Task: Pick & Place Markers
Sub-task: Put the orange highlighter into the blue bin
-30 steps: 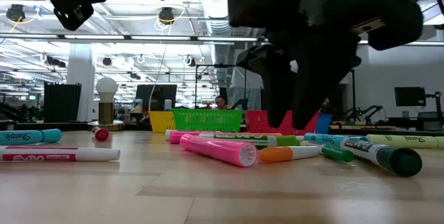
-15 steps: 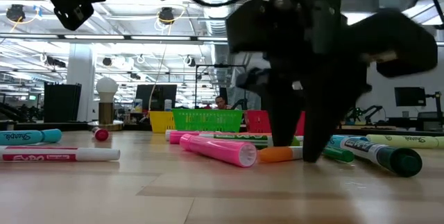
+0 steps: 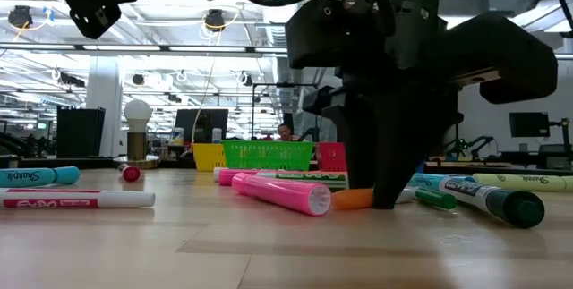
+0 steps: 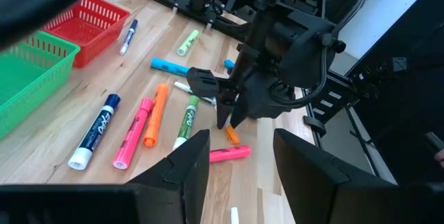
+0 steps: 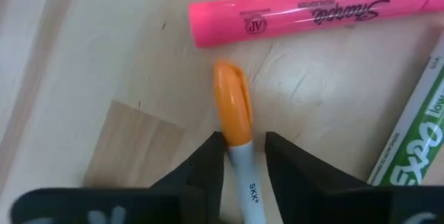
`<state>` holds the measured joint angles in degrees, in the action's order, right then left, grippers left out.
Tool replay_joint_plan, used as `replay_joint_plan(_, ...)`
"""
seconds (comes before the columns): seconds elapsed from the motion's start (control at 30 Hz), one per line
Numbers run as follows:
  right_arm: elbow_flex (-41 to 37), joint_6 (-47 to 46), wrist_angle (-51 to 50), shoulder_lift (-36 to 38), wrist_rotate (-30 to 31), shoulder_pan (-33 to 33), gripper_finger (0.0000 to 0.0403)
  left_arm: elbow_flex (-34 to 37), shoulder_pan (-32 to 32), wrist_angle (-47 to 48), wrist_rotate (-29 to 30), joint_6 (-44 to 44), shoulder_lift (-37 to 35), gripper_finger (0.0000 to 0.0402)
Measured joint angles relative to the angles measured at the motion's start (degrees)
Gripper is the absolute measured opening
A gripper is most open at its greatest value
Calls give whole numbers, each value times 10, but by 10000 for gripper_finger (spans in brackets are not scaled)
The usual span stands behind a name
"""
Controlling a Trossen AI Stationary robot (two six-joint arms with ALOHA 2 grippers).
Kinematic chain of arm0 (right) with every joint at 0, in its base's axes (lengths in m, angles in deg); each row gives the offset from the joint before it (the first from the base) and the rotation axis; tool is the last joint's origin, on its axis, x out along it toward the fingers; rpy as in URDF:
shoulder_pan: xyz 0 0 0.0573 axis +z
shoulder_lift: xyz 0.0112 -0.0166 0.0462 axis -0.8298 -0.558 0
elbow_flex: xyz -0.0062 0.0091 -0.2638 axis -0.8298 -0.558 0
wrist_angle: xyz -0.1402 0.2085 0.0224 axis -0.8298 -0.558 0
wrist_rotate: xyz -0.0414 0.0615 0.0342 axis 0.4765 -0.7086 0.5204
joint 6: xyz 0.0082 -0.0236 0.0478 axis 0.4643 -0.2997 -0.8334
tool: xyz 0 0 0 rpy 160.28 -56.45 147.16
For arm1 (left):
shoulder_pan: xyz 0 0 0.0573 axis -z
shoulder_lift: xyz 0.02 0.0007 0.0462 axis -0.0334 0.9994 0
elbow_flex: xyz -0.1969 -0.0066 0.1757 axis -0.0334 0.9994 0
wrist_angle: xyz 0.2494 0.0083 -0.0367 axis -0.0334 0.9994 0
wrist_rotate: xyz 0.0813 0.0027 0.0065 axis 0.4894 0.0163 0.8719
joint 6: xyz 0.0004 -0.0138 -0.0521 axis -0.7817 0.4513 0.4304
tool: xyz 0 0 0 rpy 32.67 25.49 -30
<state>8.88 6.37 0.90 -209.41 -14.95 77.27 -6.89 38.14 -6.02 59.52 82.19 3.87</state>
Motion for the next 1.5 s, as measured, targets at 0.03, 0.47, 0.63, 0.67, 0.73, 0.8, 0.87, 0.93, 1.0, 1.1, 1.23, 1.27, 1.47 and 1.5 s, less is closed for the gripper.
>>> replay_joint_plan(0.03,0,-3,1,3,1,0,86,0,0,0,0,0,0,159)
replay_joint_plan(0.47,16,-61,-41,77,15,-5,32,0,0,0,2,-2,0,159)
replay_joint_plan(0.63,90,-80,-144,128,54,-4,45,0,0,0,2,-13,0,159)
replay_joint_plan(0.67,109,-80,-169,139,66,-2,42,0,0,0,2,-15,0,159)
replay_joint_plan(0.73,149,-80,-212,157,86,-2,35,0,0,0,2,-17,0,159)
replay_joint_plan(0.8,188,-84,-259,170,103,-2,29,0,0,0,2,-17,0,159)
replay_joint_plan(0.87,227,-100,-300,185,121,-6,28,0,0,0,2,-17,0,159)
replay_joint_plan(0.93,258,-126,-344,197,143,-11,32,0,0,0,2,-20,0,159)
replay_joint_plan(1.0,279,-153,-383,202,166,-16,39,0,0,0,2,-30,0,159)
replay_joint_plan(1.1,287,-175,-419,212,191,-24,42,0,0,-1,2,-47,0,159)
replay_joint_plan(1.23,288,-185,-441,214,193,-35,33,0,0,-4,2,-59,0,159)
replay_joint_plan(1.27,288,-184,-446,213,193,-37,31,0,0,-6,2,-62,0,159)
replay_joint_plan(1.47,288,-165,-461,213,193,-67,39,0,-20,-25,-16,-115,-15,159)
replay_joint_plan(1.5,288,-154,-462,215,193,-75,39,0,-30,-25,-31,-123,-22,159)
